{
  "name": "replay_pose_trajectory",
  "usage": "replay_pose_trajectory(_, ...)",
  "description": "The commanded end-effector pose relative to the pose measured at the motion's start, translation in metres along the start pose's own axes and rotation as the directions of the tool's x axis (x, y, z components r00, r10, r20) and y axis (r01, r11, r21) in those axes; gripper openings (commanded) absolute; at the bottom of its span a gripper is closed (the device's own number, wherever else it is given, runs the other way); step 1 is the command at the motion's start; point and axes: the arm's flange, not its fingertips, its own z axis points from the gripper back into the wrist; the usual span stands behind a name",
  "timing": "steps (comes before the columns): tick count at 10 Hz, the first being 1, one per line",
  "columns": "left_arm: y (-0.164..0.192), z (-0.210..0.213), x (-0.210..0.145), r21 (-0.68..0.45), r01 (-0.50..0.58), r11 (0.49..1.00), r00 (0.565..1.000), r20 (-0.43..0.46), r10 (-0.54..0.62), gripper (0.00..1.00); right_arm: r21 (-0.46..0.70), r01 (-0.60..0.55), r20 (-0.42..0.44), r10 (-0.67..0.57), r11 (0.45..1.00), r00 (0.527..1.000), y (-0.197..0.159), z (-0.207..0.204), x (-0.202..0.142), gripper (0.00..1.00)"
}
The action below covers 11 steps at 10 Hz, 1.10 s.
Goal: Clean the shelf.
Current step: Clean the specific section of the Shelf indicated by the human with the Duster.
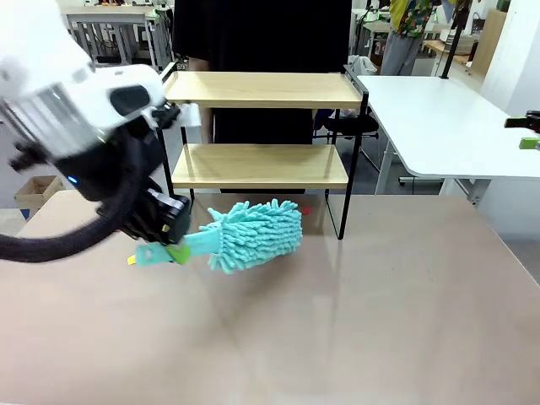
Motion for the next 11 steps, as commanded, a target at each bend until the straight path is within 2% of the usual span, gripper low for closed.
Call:
replay_pose_trajectory(1,-0.013,-0.031,0.016,-0.011,-0.017,1.000,0.999,0.039,0.018,0.13,0.002,-0.007,0.001,0.007,1.000,1.000,0.000,-0.002,0.004,1.00)
replay_pose_trajectory(2,-0.015,-0.039,0.024,-0.063,-0.002,0.998,0.999,0.052,0.005,0.13,0.002,-0.007,0.001,0.007,1.000,1.000,0.000,-0.002,0.004,1.00)
replay_pose_trajectory(3,-0.010,-0.016,0.004,0.013,-0.003,1.000,1.000,0.019,0.003,0.13,0.002,-0.007,0.001,0.007,1.000,1.000,0.000,-0.002,0.004,1.00)
replay_pose_trajectory(5,-0.010,-0.016,0.004,0.013,-0.003,1.000,1.000,0.019,0.003,0.13,0.002,-0.007,0.001,0.007,1.000,1.000,0.000,-0.002,0.004,1.00)
replay_pose_trajectory(8,-0.033,-0.042,0.041,0.009,0.016,1.000,0.999,0.030,-0.016,0.13,0.002,-0.007,0.001,0.007,1.000,1.000,0.000,-0.002,0.004,1.00)
replay_pose_trajectory(11,-0.038,-0.060,0.059,-0.034,-0.077,0.996,0.993,0.086,0.080,0.13,0.002,-0.007,0.001,0.007,1.000,1.000,0.000,-0.002,0.004,1.00)
